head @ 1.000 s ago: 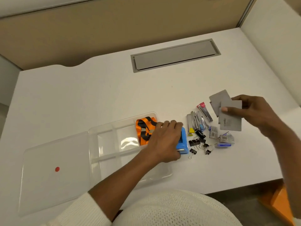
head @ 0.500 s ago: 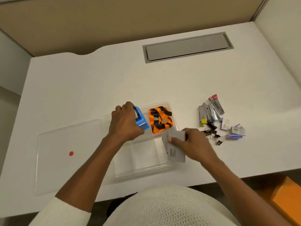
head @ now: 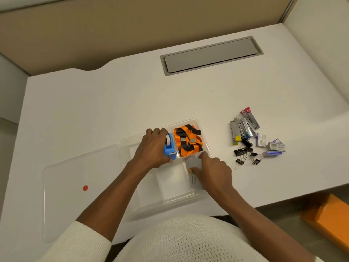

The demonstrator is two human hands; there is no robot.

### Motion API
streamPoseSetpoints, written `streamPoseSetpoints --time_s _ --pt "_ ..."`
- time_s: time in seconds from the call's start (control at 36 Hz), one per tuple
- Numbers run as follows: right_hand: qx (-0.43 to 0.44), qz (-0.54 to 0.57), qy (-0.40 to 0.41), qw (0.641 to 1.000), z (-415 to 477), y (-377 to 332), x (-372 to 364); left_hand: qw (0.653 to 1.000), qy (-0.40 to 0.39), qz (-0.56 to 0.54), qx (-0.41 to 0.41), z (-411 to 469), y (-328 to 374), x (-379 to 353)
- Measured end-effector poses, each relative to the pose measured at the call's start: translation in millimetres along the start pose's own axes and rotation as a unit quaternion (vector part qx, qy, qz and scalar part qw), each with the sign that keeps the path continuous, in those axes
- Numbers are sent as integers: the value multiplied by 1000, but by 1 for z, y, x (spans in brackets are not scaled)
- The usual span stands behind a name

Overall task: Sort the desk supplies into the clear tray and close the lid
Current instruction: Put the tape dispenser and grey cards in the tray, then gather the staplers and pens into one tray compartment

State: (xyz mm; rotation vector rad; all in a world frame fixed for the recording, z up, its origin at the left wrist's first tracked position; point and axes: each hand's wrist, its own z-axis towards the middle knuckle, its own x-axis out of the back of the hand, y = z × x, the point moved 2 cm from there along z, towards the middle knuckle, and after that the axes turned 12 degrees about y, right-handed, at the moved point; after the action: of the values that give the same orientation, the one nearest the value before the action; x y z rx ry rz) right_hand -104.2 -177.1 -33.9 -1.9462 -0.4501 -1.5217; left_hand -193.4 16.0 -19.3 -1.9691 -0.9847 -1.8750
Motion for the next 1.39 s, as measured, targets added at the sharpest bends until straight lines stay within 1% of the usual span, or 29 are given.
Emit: streamPoseSetpoints --time_s 0.11,0.22,0.28,0.33,0.44,0.5,0.58,0.67,0.72,0.81,0.94,1.0,1.19,1.39 --pt "12 12 -11 1000 -1 -2 -3 999 -10 -33 16 1 -2 -5" --pt "42 -1 24 999 -7 -2 2 999 -3 -35 40 0 -3 -10" --pt "55 -1 32 998 -10 1 8 999 3 -17 39 -2 -1 -11" --pt "49 24 45 997 -9 7 18 999 18 14 35 -5 4 -10" --pt "-9 78 89 993 4 29 42 993 69 97 13 -7 25 0" --pt "-49 102 118 986 15 48 52 992 102 68 11 -6 42 7" --pt "-104 123 143 976 36 80 63 990 137 -29 9 -2 74 15" --pt "-132 129 168 968 60 112 68 985 115 -123 40 10 106 11" --pt "-132 131 179 966 75 130 71 980 94 -165 54 22 127 3" --pt "-123 116 169 971 99 154 73 979 67 -185 55 43 159 -13" --pt "-148 130 122 973 136 182 71 984 21 -160 77 74 203 -38" --pt "-145 136 104 974 147 189 66 983 11 -154 100 84 215 -48" --pt "-117 107 36 987 177 202 48 970 -26 -159 182 112 232 -84" --pt "-131 129 18 983 197 211 38 963 -27 -156 217 119 238 -94"
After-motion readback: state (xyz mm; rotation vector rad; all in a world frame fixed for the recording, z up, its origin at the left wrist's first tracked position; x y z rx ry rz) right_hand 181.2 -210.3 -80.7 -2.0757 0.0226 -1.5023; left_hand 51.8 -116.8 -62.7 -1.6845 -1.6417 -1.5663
